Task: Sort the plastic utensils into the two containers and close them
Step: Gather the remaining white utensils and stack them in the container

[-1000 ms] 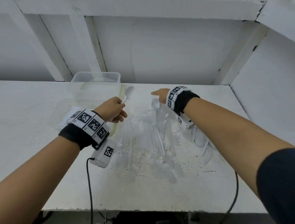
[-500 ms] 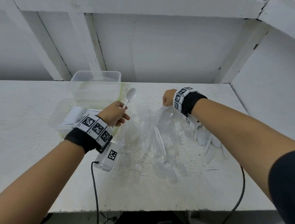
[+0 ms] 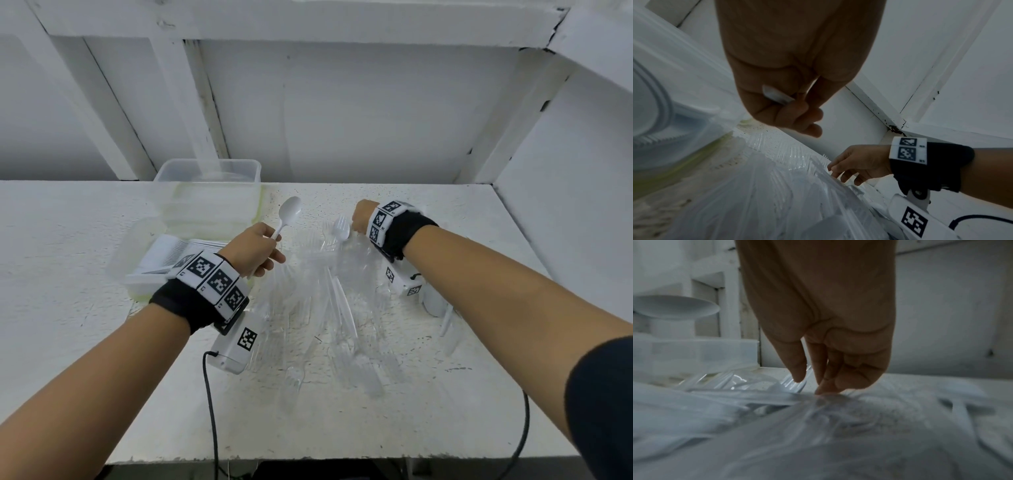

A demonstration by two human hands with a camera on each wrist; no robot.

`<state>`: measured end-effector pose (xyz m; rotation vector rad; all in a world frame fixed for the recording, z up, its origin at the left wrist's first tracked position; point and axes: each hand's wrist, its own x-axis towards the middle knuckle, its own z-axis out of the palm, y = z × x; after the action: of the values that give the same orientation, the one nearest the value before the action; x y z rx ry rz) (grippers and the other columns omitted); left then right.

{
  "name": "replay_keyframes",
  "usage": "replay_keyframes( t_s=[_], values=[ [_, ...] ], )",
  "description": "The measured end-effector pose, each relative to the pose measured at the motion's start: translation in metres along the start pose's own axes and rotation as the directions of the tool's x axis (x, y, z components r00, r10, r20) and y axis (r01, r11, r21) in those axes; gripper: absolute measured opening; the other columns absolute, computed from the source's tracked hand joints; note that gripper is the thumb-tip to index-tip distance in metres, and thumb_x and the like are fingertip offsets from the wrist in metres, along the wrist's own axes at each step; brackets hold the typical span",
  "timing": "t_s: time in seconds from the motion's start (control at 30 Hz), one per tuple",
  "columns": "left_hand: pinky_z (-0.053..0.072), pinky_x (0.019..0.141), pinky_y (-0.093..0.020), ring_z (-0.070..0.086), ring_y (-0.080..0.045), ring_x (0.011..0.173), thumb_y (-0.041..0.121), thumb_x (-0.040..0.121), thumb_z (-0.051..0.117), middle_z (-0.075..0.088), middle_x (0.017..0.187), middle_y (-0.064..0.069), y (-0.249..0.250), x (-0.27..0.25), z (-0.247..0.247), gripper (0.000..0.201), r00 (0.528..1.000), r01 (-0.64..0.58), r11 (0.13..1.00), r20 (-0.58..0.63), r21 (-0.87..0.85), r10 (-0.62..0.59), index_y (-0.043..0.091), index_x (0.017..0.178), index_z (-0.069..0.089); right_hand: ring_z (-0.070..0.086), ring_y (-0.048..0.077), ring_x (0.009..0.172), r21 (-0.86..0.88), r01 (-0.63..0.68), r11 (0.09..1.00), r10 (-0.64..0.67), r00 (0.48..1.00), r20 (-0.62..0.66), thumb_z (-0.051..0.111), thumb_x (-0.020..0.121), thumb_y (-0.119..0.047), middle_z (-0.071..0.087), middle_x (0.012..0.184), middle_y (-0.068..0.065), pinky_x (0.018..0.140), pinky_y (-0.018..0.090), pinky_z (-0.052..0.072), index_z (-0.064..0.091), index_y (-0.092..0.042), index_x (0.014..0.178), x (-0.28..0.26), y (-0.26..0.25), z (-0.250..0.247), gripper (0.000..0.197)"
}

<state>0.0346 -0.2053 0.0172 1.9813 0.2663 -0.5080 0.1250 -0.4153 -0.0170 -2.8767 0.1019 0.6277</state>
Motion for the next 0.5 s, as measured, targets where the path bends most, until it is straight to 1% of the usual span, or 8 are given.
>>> replay_keyframes(
  t_s=[0.03,0.07,0.13,0.2,0.27,0.33,0.4,0.5],
  values=[
    [0.032,0.049,-0.024,0.043,-0.015,0.053,0.003,0.093,0.031,0.06,0.072,-0.005,0.0,0.0,0.0,0.022,1.0,-0.003,1.0,0.003,0.001,0.003,0.011,0.105,0.047,0.056,0.024,0.084,-0.109,-0.009,0.994,0.01,1.0,0.016,0.054,0.088,-0.018,0.05,0.071,0.003,0.082,0.033,0.046,0.048,-0.016,0.065,0.008,0.0,0.005,0.024],
    [0.032,0.049,-0.024,0.043,-0.015,0.053,0.003,0.093,0.031,0.06,0.072,-0.005,0.0,0.001,0.0,0.022,1.0,-0.006,1.0,0.004,0.002,0.006,0.011,0.106,0.047,0.062,0.027,0.085,-0.179,-0.023,0.984,0.03,0.999,0.036,0.053,0.088,-0.019,0.054,0.072,0.005,0.085,0.036,0.05,0.052,-0.012,0.066,0.021,0.001,0.01,0.023],
    [0.032,0.049,-0.024,0.043,-0.015,0.054,0.003,0.093,0.031,0.06,0.072,-0.006,0.0,0.001,0.0,0.022,1.0,-0.012,1.0,0.005,0.002,0.012,0.01,0.106,0.047,0.066,0.032,0.084,-0.238,-0.038,0.971,0.054,0.997,0.061,0.053,0.086,-0.026,0.065,0.082,0.01,0.083,0.046,0.053,0.064,-0.007,0.078,0.073,0.013,0.028,0.023],
    [0.032,0.05,-0.024,0.043,-0.015,0.054,0.003,0.093,0.031,0.06,0.072,-0.006,0.001,0.001,0.001,0.022,1.0,-0.016,1.0,0.007,0.003,0.016,0.01,0.106,0.047,0.065,0.029,0.077,-0.25,-0.035,0.968,0.062,0.993,0.102,0.053,0.086,-0.032,0.066,0.079,0.009,0.081,0.041,0.053,0.068,-0.007,0.081,0.069,0.009,0.026,0.029],
    [0.032,0.05,-0.024,0.043,-0.015,0.053,0.002,0.093,0.031,0.06,0.072,-0.006,0.001,0.002,0.002,0.022,1.0,-0.018,1.0,0.011,0.007,0.018,0.01,0.106,0.047,0.056,0.02,0.065,-0.082,-0.076,0.994,0.082,0.993,0.08,0.055,0.085,-0.028,0.056,0.067,0.006,0.068,0.025,0.047,0.056,-0.007,0.065,0.025,-0.004,0.012,0.029],
    [0.032,0.05,-0.025,0.043,-0.016,0.053,0.003,0.093,0.03,0.061,0.072,-0.006,0.002,0.002,0.004,0.022,1.0,-0.018,1.0,0.014,0.01,0.018,0.01,0.106,0.047,0.043,0.016,0.053,0.06,-0.096,0.994,0.094,0.995,0.034,0.055,0.083,-0.019,0.046,0.059,0.004,0.052,0.022,0.034,0.042,-0.012,0.056,-0.006,-0.013,0.003,0.031],
    [0.032,0.05,-0.024,0.043,-0.016,0.053,0.003,0.093,0.03,0.061,0.072,-0.006,0.003,0.002,0.006,0.022,1.0,-0.014,1.0,0.015,0.013,0.014,0.01,0.106,0.047,0.04,0.015,0.05,0.171,-0.118,0.978,0.116,0.993,0.02,0.05,0.086,-0.013,0.045,0.057,0.003,0.048,0.022,0.03,0.041,-0.011,0.054,-0.013,-0.012,-0.001,0.034],
    [0.03,0.047,-0.023,0.041,-0.015,0.052,0.003,0.093,0.03,0.061,0.072,-0.006,0.004,0.004,0.011,0.023,1.0,-0.014,1.0,0.022,0.021,0.014,0.01,0.107,0.047,0.041,0.014,0.052,0.397,-0.102,0.912,0.117,0.993,-0.014,0.05,0.087,-0.01,0.047,0.059,0.003,0.048,0.021,0.032,0.042,-0.008,0.055,-0.017,-0.01,-0.005,0.033]
  ],
)
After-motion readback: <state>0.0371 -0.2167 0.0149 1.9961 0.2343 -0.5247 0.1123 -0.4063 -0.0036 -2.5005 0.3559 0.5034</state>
